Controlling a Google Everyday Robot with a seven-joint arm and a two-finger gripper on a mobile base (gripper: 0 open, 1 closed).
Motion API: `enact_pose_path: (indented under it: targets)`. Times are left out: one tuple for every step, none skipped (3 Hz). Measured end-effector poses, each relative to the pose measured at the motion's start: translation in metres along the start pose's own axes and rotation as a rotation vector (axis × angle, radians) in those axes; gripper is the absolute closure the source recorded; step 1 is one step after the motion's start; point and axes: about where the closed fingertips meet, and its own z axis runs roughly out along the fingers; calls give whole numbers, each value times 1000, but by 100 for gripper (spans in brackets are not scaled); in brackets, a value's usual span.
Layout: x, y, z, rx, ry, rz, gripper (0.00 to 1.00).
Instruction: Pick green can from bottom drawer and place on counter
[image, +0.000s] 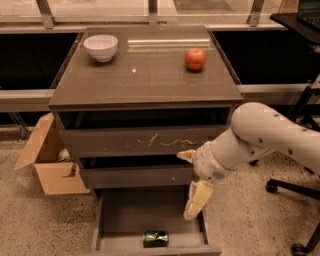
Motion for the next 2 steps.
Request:
enact_pose_path:
  targets:
    - [22, 9, 71, -81, -22, -54, 0]
    - [36, 13, 112, -124, -54, -79, 0]
